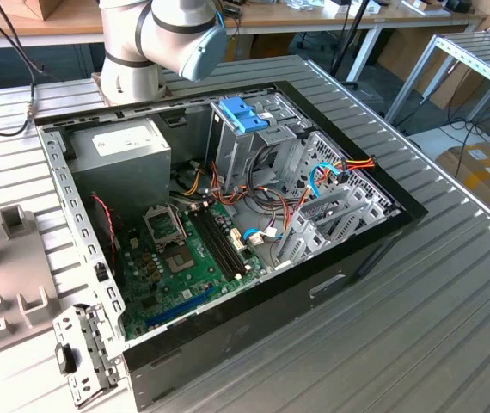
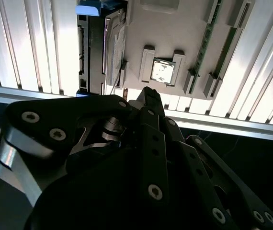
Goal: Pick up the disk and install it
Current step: 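Pick up the disk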
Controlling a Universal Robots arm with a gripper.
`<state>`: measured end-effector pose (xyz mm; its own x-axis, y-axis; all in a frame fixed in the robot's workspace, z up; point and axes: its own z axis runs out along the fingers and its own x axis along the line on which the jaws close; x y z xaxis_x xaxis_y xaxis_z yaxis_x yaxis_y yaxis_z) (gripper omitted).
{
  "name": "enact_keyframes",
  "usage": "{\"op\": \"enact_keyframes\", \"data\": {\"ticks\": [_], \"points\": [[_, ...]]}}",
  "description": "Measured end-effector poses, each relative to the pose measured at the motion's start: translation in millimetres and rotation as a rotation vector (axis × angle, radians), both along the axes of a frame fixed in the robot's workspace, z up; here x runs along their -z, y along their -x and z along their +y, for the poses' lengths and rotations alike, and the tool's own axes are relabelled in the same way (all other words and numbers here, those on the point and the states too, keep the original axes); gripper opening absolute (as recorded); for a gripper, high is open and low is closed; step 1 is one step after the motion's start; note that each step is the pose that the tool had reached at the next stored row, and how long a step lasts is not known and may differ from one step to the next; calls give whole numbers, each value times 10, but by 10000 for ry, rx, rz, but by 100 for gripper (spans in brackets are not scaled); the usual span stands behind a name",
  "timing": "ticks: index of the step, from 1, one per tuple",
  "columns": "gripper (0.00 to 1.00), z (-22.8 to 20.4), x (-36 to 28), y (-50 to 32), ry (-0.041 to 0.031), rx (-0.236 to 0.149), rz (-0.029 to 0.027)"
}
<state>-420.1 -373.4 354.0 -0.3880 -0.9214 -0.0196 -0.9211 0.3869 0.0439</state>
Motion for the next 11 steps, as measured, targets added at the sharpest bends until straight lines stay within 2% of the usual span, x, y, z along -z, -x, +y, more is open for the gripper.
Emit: {"op": "enact_keyframes", "data": {"ticks": [11], "points": [[11, 0, 4, 0, 0, -448, 0]]}}
